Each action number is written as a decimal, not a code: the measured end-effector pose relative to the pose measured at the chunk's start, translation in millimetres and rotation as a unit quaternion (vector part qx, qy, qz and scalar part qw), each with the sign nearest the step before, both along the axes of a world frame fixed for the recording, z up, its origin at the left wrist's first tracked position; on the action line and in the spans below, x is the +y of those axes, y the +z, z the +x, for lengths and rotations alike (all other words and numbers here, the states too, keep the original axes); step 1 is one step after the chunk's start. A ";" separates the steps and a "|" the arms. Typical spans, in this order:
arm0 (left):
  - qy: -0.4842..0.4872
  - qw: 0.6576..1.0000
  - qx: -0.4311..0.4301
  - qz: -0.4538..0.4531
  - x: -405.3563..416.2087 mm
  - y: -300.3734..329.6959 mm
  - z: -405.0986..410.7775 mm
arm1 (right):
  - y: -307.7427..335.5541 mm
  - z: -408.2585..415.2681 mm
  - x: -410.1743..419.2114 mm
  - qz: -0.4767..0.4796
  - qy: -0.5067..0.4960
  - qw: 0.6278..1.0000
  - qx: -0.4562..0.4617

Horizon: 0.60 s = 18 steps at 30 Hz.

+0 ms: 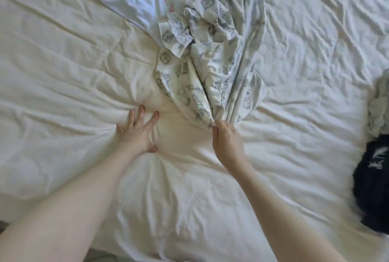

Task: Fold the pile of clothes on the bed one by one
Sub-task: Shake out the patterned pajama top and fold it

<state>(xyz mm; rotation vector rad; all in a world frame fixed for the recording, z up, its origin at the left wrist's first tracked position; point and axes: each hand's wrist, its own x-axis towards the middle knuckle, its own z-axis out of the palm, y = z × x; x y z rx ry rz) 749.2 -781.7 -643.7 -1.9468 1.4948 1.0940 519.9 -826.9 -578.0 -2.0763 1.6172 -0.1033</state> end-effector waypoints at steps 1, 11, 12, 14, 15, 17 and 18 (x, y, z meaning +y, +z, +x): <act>-0.010 1.000 0.009 0.018 -5.1 5.2 4.7 | 7.6 -2.7 10.9 -0.002 -0.003 1.000 -0.011; -0.140 0.965 0.078 -0.210 97.3 83.8 -87.2 | 61.2 -79.9 132.6 0.185 -0.047 0.981 -0.010; -0.199 0.952 0.089 -0.215 109.4 87.6 -107.7 | 66.8 -88.7 143.9 0.201 -0.055 0.978 -0.012; -0.251 0.939 0.115 -0.203 123.9 90.2 -144.7 | 76.5 -106.2 163.8 0.234 -0.070 0.969 -0.022; -0.243 0.943 0.123 -0.190 128.6 91.1 -159.5 | 80.0 -116.2 172.4 0.254 -0.077 0.964 -0.026; -0.231 0.953 0.118 -0.156 138.6 94.9 -183.2 | 84.6 -140.0 187.1 0.286 -0.081 0.954 -0.025; -0.241 0.954 0.118 -0.136 145.3 97.7 -192.0 | 86.1 -152.6 193.6 0.296 -0.076 0.952 -0.013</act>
